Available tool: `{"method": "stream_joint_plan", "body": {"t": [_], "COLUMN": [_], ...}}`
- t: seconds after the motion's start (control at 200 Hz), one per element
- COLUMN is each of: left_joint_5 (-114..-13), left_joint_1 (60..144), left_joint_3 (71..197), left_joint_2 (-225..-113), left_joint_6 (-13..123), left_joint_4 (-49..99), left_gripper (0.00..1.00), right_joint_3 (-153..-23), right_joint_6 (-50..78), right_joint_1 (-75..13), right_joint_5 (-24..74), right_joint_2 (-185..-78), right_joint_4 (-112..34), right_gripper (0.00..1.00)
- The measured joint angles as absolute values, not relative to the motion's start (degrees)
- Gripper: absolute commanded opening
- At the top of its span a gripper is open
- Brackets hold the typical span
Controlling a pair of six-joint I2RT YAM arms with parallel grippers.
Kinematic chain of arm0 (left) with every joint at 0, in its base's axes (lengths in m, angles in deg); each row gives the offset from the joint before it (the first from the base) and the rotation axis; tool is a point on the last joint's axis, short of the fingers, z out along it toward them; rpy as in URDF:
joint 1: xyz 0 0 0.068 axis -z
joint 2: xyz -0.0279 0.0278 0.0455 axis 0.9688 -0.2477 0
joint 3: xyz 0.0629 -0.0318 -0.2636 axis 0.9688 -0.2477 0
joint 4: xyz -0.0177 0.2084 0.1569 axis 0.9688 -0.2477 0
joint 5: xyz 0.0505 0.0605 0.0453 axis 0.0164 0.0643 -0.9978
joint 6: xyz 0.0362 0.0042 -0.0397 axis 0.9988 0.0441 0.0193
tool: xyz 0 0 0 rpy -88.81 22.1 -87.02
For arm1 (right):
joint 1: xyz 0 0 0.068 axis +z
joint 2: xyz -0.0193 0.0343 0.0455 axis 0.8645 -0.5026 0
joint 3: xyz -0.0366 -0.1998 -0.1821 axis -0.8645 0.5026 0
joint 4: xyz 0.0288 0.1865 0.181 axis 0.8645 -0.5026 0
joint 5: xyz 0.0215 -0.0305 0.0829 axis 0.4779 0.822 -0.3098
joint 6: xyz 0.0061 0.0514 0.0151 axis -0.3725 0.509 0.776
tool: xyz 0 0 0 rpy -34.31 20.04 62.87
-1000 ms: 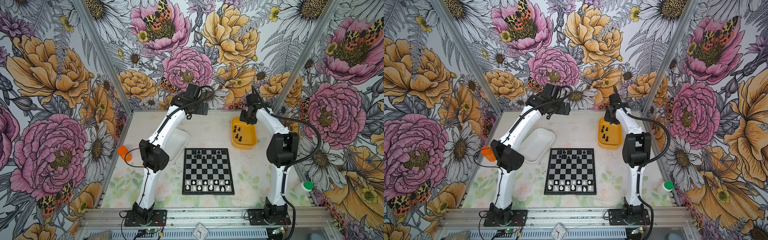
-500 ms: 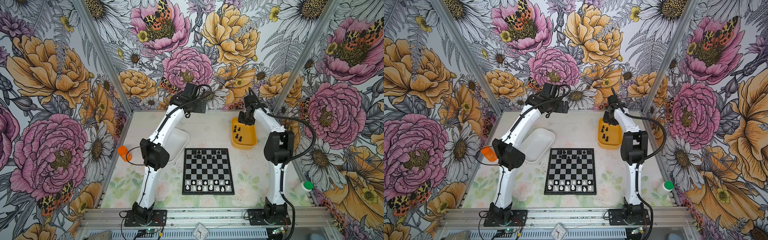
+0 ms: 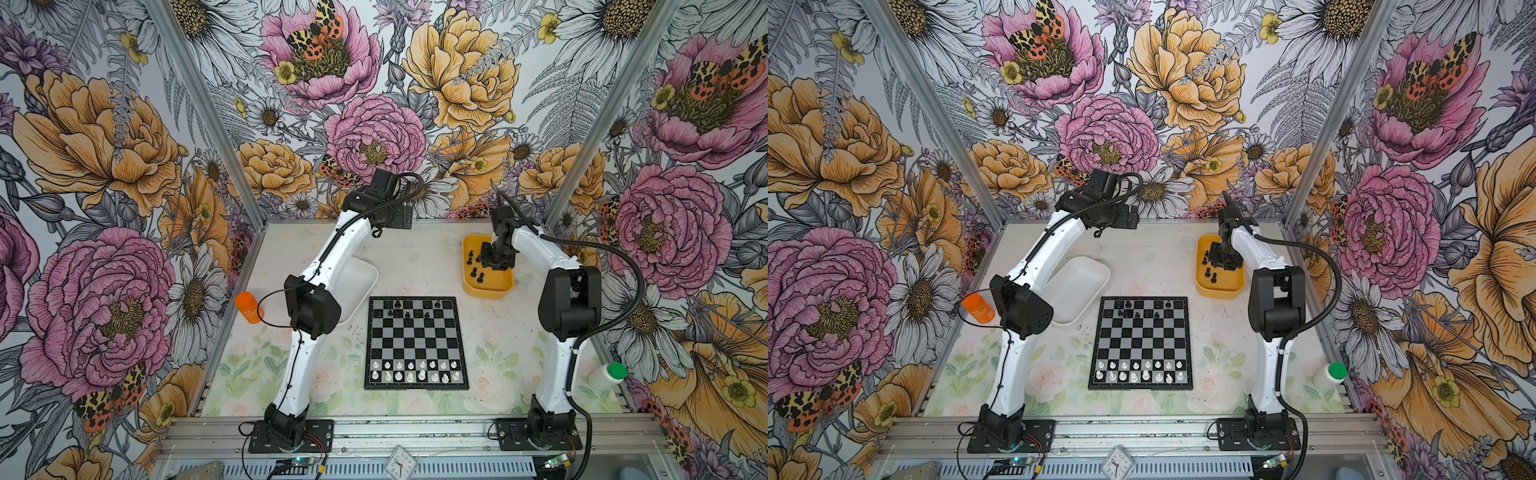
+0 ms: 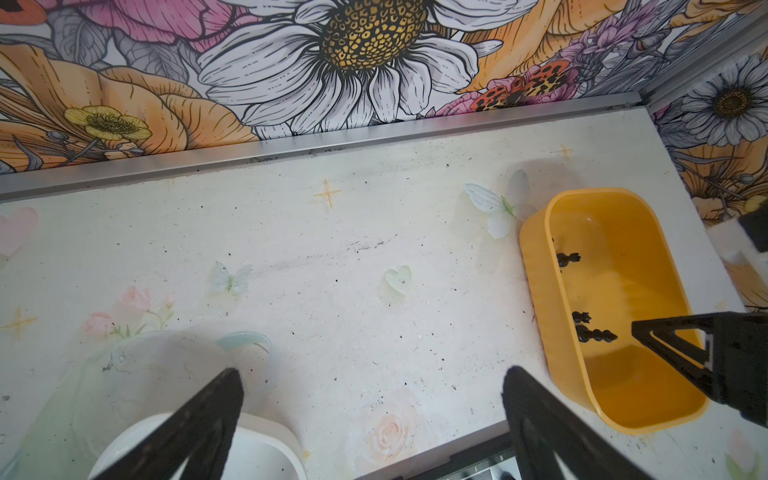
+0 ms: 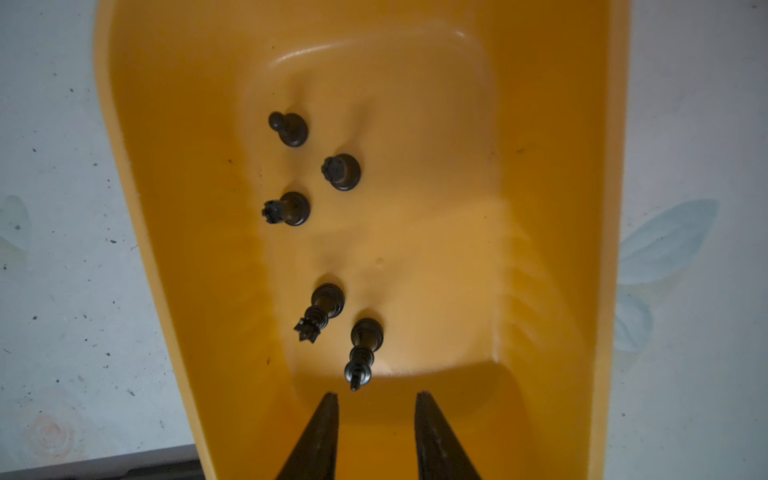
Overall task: Set up the chess pieces on the board
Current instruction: 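Lower the right gripper around a tall black piece in the yellow tray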
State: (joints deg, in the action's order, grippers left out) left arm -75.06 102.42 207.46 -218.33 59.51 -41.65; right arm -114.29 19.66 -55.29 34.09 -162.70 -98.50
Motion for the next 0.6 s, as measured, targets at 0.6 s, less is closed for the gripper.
{"method": "stream_joint_plan", "body": {"t": [0.6], "left_joint_5": [-74.92], "left_joint_1": [102.43], "left_joint_3": [206.70], "left_joint_2": [-218.33], "left_joint_6": [59.53], "left_joint_4": [-41.62], "left_gripper": [0.99], "right_joint_3": [-113.67], "right_joint_6": [18.83], "right_joint_1": [-54.62], "right_joint_5": [32.23], "right_joint_2": [-162.89], "right_joint_4": [-98.31], "right_gripper": [0.32]}}
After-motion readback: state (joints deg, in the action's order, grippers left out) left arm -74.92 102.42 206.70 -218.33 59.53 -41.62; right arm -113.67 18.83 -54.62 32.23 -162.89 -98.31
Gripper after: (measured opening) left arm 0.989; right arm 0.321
